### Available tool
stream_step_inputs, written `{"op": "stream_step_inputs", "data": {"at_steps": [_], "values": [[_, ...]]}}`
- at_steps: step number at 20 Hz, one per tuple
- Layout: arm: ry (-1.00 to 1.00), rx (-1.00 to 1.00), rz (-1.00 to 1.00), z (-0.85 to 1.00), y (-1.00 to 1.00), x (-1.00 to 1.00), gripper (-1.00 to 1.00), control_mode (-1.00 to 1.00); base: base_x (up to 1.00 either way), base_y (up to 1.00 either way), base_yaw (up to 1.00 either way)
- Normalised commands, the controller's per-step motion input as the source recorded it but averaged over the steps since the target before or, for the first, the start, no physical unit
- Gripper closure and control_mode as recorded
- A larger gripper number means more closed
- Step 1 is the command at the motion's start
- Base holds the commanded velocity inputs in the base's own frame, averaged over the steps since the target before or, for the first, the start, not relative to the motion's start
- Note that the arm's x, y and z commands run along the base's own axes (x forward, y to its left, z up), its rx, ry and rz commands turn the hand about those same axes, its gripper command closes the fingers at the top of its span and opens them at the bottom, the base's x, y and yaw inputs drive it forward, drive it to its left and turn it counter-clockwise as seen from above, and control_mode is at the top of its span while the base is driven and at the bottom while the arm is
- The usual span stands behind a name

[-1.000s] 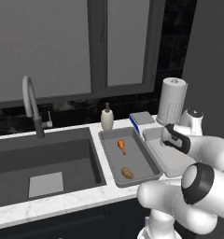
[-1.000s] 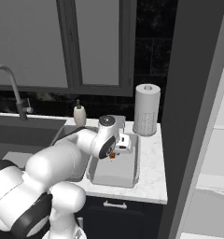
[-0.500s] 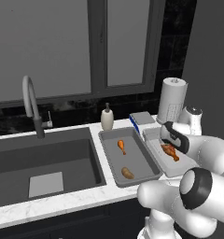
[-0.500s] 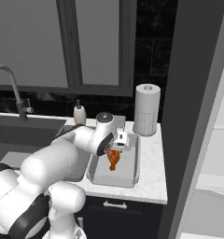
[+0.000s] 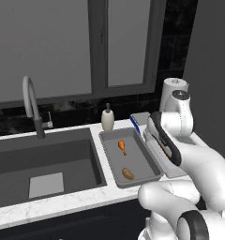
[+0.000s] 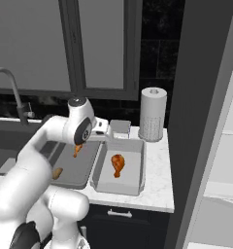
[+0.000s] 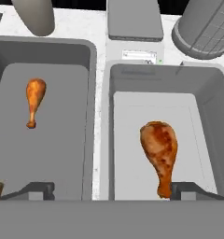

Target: Place one sweet potato and one chicken drumstick in each tupperware on the nearby counter, to pack two identical lunches.

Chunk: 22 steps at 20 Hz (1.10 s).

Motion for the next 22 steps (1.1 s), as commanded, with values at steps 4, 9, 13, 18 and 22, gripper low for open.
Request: {"op": "stream_step_inputs", "data": {"at_steps": [4,9,13,18,22], "values": [[0.0,0.0,-0.04,0.71,0.73,-0.58,-1.0,-1.0,0.0,0.0,0.0],[0.0,-0.03,-0.09,0.5,0.63,-0.81,-1.0,-1.0,0.0,0.0,0.0],[0.0,0.0,-0.08,0.32,0.13,-1.0,-1.0,-1.0,0.0,0.0,0.0],[-0.02,0.04,-0.01,0.09,-0.03,-0.52,-1.0,-1.0,0.0,0.0,0.0],[0.0,0.15,0.13,0.0,-0.13,-0.01,-1.0,-1.0,0.0,0.0,0.0]]}}
